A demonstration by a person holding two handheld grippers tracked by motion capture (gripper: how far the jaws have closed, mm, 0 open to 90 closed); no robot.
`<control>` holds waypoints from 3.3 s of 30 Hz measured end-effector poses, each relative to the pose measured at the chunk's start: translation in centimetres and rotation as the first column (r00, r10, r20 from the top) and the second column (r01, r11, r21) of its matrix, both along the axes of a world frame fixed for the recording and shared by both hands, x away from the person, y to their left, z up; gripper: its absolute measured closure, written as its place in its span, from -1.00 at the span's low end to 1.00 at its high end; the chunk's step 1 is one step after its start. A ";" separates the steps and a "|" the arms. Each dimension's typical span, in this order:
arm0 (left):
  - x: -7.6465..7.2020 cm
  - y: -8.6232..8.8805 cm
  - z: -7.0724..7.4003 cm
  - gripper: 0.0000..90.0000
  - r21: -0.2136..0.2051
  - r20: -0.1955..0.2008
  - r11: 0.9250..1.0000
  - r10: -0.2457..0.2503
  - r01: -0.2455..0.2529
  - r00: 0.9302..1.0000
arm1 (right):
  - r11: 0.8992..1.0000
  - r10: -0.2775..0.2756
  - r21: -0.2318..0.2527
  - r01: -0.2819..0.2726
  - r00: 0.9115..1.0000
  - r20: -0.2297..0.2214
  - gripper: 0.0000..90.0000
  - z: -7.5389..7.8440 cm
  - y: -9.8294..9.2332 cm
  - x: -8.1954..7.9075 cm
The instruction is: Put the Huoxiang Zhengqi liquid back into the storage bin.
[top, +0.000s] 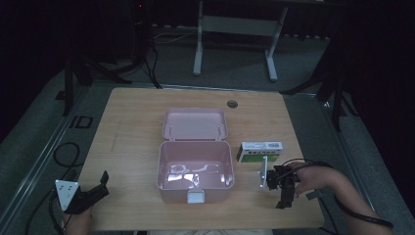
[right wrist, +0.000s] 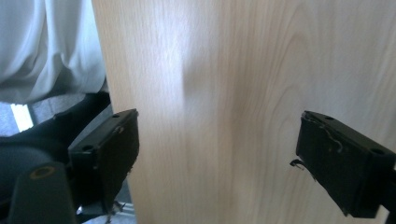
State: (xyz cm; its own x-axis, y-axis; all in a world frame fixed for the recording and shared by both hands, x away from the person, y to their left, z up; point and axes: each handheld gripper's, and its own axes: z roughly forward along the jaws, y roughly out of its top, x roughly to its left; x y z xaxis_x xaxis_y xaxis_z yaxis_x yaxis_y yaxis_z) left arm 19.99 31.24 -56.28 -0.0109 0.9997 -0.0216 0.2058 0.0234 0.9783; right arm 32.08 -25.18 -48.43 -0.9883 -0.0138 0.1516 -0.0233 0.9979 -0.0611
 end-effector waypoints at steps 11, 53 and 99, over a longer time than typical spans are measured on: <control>0.0 0.0 0.0 -1.00 -0.001 -0.001 1.000 -0.003 0.003 1.000 | 1.000 0.031 0.006 -0.031 0.999 0.040 -0.69 1.2 2.6 0.7; 0.0 0.1 0.0 -1.00 -0.003 0.003 1.000 -0.017 0.017 1.000 | 0.993 -0.072 0.104 0.051 0.976 0.208 -0.42 7.9 1.7 10.9; -0.1 0.0 0.0 -1.00 0.007 0.005 1.000 -0.029 0.029 1.000 | 0.998 -0.033 -0.042 0.043 0.978 0.206 0.38 1.1 4.0 12.5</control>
State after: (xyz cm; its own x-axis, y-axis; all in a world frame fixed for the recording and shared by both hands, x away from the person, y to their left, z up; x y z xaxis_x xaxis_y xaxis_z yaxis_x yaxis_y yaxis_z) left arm 19.93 31.24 -56.29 0.0182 0.9997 -0.0148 0.2014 0.0109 0.9795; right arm 44.58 -21.22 -47.31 -0.9982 0.0268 -0.0544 0.0325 0.9938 -0.1067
